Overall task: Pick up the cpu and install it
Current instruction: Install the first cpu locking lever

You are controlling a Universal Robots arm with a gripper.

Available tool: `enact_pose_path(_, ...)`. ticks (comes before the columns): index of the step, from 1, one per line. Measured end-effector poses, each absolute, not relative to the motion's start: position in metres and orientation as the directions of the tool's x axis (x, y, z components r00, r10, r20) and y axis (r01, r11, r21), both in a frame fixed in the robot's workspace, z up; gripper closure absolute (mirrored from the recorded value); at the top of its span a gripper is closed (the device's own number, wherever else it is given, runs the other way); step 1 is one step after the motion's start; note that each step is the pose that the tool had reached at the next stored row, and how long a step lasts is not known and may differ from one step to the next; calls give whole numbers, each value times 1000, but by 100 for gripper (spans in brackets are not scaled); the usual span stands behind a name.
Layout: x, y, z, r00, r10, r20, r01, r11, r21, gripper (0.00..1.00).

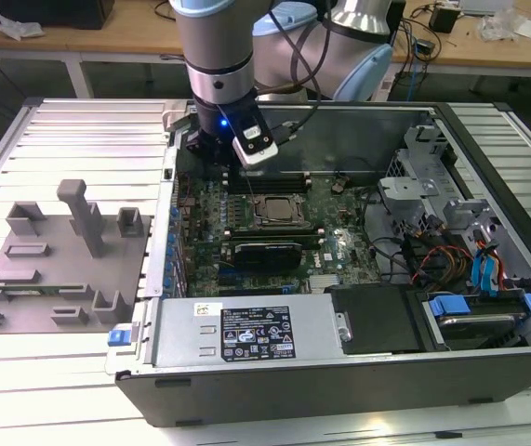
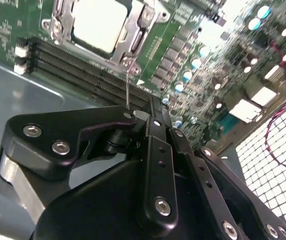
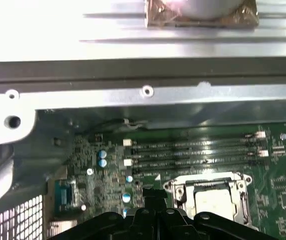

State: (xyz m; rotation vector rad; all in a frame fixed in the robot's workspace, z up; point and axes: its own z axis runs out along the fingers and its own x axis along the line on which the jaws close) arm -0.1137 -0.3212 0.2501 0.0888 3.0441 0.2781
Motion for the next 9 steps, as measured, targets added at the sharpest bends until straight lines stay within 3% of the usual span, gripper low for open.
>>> enact_pose_path(5, -114, -321, 250, -995, 69, -75, 51, 973, 227, 89)
enact_pose_path(9, -114, -321, 250, -995, 70, -74, 51, 971, 232, 89)
